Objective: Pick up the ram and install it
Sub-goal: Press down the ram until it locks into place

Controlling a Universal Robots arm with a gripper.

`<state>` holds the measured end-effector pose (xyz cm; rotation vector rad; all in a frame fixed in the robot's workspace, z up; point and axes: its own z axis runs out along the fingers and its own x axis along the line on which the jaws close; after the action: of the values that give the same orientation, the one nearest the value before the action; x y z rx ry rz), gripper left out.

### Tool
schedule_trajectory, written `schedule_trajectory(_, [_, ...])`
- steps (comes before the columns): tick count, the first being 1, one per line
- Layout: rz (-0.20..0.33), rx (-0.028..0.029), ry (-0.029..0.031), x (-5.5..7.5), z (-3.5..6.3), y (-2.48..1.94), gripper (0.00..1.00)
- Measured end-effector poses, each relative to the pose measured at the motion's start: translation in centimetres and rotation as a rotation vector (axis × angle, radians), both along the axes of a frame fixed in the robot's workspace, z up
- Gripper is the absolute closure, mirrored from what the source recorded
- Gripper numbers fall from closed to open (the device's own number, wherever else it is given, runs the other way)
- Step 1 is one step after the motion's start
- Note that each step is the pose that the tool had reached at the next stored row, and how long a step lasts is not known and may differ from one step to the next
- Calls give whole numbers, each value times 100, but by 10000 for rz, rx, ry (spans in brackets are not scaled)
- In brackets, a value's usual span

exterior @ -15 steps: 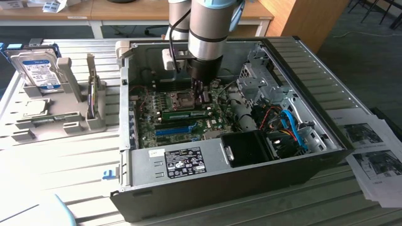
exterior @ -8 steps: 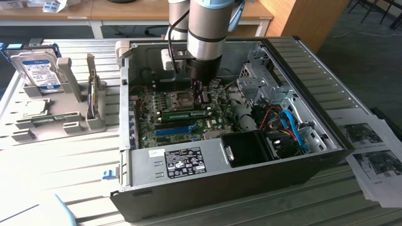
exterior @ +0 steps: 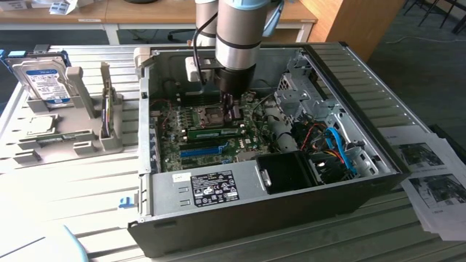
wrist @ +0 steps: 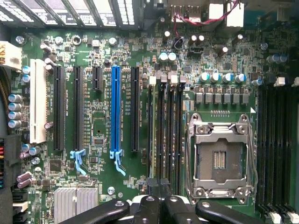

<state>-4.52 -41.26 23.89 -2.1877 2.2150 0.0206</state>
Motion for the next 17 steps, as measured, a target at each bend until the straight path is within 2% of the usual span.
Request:
schedule_trajectory(8, [0, 1, -1, -178, -1, 1, 91])
schedule_trajectory(17, [0, 0, -1, -294, 0, 0, 91])
